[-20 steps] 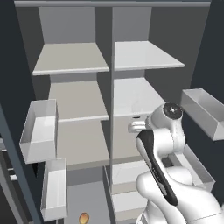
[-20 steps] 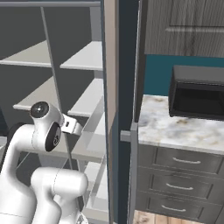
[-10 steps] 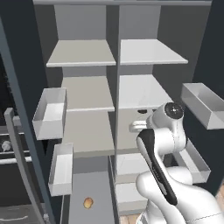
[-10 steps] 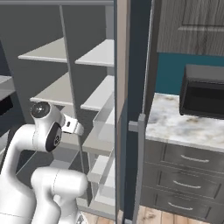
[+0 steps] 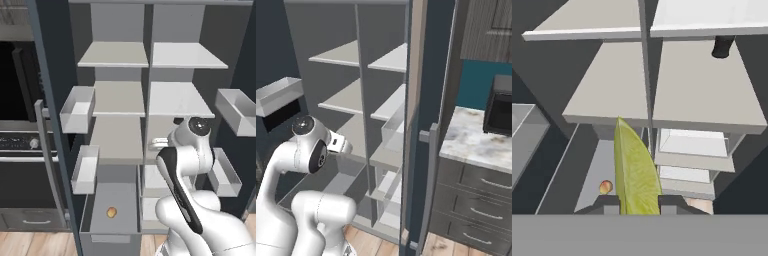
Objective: Take the lemon wedge and peach from the fridge shelf and place them in the freezer drawer to begin freezing them.
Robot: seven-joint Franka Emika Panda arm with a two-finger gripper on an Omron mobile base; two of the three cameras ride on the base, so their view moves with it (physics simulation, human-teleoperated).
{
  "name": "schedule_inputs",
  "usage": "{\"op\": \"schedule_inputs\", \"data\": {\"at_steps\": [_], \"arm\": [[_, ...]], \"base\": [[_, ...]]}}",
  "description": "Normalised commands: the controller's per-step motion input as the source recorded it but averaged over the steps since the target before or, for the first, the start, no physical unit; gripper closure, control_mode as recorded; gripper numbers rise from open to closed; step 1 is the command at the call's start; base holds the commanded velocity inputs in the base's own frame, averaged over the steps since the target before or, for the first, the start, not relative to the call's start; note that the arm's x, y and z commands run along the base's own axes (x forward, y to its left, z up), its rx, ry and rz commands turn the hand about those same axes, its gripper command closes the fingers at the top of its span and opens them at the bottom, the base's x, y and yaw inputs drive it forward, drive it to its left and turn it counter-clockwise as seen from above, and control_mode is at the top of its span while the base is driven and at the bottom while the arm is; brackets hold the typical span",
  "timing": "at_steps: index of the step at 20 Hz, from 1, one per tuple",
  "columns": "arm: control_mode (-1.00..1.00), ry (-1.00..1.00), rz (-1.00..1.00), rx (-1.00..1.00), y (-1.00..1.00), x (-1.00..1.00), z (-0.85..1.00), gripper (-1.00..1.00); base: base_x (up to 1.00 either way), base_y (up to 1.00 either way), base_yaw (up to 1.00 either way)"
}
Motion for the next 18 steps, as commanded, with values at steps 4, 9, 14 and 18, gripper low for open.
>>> {"op": "schedule_inputs", "data": {"at_steps": [4, 9, 14, 18], "arm": [[-1.0, 0.04, 0.12, 0.0, 0.03, -0.05, 0.0, 1.0], [-1.0, 0.36, 0.2, -0.01, 0.44, 0.21, -0.22, 1.0], [-1.0, 0.45, 0.14, -0.01, 0.42, 0.47, -0.76, 1.0], [-1.0, 0.24, 0.05, -0.05, 0.33, 0.53, -0.87, 1.0]], "base": [[-0.16, 0.0, 0.13], [0.0, 0.0, 0.0], [0.0, 0.0, 0.0], [0.0, 0.0, 0.0]]}}
